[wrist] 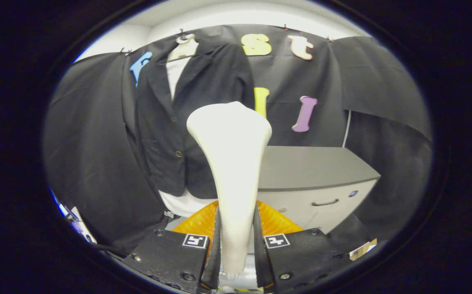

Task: Iron the clothes twice with a garment steamer, once on the left side and once on the right side.

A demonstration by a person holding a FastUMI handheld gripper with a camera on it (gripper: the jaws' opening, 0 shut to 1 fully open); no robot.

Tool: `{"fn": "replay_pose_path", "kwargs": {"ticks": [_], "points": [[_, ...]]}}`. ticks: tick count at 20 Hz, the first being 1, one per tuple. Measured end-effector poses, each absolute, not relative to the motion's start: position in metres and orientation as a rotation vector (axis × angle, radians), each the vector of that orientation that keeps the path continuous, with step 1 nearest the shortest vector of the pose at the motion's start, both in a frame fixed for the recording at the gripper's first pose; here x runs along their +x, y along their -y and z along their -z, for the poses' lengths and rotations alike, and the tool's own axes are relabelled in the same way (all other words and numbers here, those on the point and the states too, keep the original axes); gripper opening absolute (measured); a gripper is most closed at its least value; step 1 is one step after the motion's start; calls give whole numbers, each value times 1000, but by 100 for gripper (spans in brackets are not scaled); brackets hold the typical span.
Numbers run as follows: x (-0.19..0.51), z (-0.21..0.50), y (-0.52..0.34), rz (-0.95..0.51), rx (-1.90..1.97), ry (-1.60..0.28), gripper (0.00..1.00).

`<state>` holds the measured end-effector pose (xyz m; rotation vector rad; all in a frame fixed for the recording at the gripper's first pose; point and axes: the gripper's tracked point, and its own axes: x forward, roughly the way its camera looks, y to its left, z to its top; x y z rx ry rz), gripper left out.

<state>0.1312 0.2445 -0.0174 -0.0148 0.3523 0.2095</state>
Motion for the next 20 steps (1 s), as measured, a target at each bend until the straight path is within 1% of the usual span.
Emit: {"fn": "replay_pose_path", "kwargs": {"ticks": [6,10,15,20], "points": [[65,59,-94,-144,9,-383,37],[33,90,-26,-130,24,-399,37],[8,137,13,-130,21,-420,37],[-8,168,16,-138,5,-453,37]]}}
